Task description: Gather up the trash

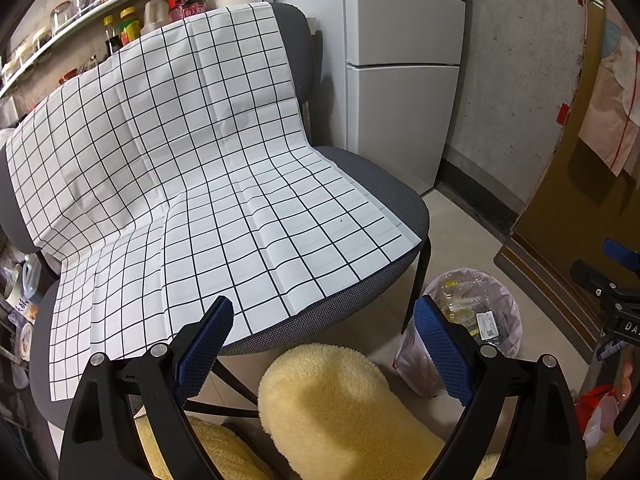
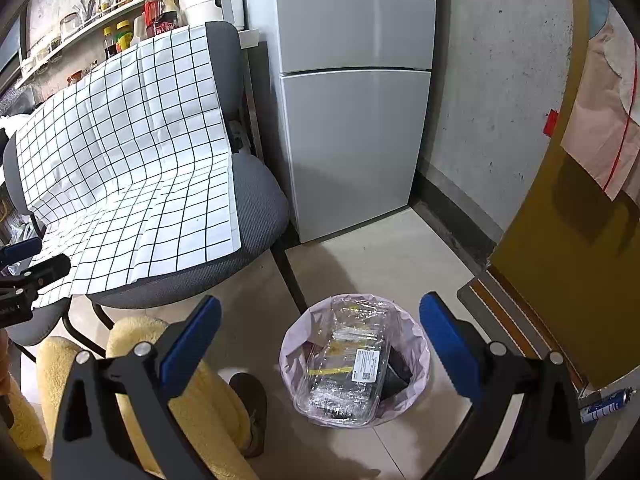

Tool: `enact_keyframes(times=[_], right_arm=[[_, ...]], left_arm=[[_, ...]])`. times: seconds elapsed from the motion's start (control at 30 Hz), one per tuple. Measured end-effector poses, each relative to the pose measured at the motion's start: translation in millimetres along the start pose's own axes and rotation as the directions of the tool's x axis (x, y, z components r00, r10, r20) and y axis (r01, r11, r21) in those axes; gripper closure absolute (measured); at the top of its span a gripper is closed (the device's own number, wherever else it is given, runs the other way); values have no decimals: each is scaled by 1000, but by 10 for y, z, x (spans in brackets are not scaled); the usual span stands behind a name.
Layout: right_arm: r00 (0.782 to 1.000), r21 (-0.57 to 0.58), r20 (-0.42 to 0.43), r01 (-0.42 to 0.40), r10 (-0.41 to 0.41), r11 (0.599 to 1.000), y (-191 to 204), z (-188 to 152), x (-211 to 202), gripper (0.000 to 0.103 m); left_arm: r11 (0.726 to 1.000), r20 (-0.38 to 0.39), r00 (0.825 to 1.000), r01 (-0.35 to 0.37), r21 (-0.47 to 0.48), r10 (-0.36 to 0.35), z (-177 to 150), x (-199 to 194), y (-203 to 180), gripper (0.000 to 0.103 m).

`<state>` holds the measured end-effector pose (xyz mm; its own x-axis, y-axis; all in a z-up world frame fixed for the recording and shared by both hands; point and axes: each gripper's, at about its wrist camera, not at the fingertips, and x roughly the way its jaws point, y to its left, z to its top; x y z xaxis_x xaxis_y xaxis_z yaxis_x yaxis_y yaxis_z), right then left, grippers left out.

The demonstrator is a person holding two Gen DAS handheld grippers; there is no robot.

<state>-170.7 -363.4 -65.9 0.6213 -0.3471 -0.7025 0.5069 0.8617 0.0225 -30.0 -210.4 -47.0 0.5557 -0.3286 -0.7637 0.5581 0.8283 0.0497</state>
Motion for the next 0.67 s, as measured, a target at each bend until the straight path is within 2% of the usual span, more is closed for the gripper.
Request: enact_keyframes(times=[0.43,0.67], right_arm=[[1000,-2,-6,-3,3,1000,-5,13,45,6],[1000,-17,-8,-18,18,1000,76,46,107,6]], left_arm=[[1000,5,1000,-23,15,23,-11,27,-9,12],[999,-11,999,-33,-15,33,-29,89,70,12]])
